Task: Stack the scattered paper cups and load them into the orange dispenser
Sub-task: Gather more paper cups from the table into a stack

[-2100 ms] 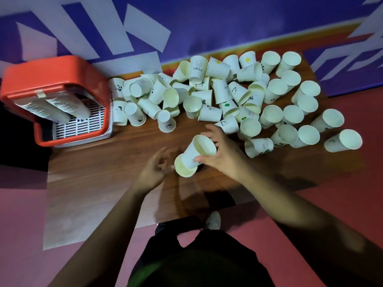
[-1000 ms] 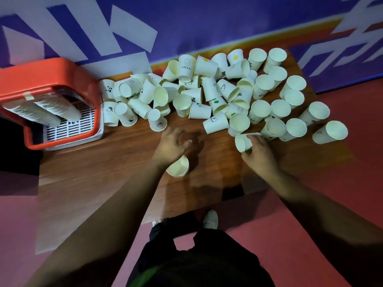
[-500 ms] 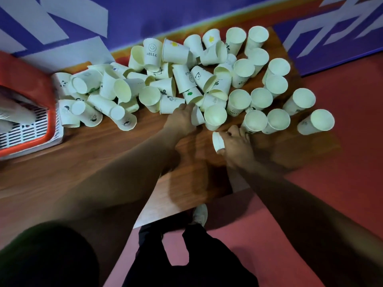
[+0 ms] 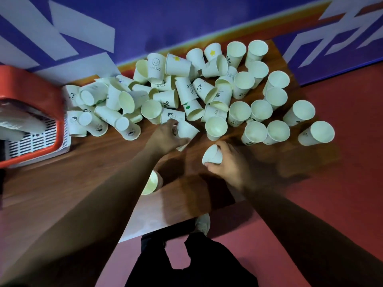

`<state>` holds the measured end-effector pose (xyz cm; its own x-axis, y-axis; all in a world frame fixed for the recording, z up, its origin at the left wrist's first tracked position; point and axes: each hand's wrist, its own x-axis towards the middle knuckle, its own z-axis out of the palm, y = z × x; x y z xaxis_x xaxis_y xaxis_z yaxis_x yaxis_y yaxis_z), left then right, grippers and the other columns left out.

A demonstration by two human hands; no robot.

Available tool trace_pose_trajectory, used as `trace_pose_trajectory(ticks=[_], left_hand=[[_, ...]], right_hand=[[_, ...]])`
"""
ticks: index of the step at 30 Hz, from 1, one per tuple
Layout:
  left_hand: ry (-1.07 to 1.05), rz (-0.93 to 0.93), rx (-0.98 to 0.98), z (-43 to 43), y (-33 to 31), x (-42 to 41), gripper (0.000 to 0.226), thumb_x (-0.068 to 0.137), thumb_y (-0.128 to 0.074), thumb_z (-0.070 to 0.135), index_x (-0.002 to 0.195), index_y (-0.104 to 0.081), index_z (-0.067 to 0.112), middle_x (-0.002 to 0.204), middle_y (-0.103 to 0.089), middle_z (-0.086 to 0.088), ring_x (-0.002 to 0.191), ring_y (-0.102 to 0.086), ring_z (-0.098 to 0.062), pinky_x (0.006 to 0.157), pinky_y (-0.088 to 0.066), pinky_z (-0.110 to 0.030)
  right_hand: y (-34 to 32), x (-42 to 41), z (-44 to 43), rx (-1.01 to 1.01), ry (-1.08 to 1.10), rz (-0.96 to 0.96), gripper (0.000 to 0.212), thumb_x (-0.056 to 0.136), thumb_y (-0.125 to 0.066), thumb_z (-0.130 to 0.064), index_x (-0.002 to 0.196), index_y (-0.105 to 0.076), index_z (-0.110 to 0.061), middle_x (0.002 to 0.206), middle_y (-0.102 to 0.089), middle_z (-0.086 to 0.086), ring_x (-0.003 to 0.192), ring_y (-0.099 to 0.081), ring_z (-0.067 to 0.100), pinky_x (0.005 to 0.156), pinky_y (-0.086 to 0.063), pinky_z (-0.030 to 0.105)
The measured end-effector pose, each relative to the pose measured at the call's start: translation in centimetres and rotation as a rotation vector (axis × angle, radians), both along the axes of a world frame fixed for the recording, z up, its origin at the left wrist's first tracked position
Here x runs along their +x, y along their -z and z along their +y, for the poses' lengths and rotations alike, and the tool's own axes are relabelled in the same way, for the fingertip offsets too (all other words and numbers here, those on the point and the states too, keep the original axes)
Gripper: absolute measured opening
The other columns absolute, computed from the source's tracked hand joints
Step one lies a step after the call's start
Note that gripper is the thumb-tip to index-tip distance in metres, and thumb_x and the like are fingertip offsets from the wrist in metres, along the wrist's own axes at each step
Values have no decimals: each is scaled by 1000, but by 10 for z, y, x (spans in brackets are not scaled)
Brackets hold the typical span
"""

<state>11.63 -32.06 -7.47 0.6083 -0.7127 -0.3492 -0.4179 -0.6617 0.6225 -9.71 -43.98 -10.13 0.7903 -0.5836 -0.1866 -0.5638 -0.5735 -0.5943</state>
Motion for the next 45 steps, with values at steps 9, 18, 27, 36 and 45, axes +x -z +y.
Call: trace_pose_trajectory(ticks=[9, 18, 27, 36, 45], left_hand=[[-450, 280, -457, 138, -58, -1, 74, 74, -83, 45, 140, -52, 38, 113, -69, -1, 100, -66, -15, 83, -58, -32], [-692, 286, -573, 229, -63, -10, 81, 71, -83, 48, 142, -45, 44, 121, -67, -11, 110, -66, -28, 93, -57, -50], [-629, 396, -576, 256, -52, -2, 77, 70, -82, 51, 138, -46, 46, 121, -68, -1, 112, -64, -19, 97, -56, -42], [-399, 491, -545, 247, -50, 9, 67, 84, -81, 28, 140, -46, 41, 125, -65, 12, 111, -63, -6, 97, -54, -32], [-10, 471, -460, 224, -39, -2, 75, 83, -83, 23, 146, -43, 34, 139, -59, 11, 128, -56, -11, 108, -45, -30]], right_hand=[[-62, 47, 75, 636, 234, -366, 63, 64, -76, -53, 119, -57, -29, 114, -66, -4, 106, -64, 12, 94, -53, 42], [-66, 78, 146, 555, -64, -263, 63, 66, -83, -40, 122, -54, -34, 118, -62, -14, 111, -58, 8, 95, -51, 37], [-62, 76, 184, 277, -106, -211, 75, 72, -83, -37, 138, -49, -22, 136, -53, -7, 124, -48, 10, 101, -44, 28], [-38, 65, 210, 4, 2, 58, 85, 71, -79, -51, 143, -47, -18, 141, -42, 11, 131, -41, 31, 106, -40, 40], [-98, 73, 205, 504, 306, -301, 45, 96, -59, -30, 139, -53, -18, 129, -58, -7, 117, -54, 4, 78, -41, -1]])
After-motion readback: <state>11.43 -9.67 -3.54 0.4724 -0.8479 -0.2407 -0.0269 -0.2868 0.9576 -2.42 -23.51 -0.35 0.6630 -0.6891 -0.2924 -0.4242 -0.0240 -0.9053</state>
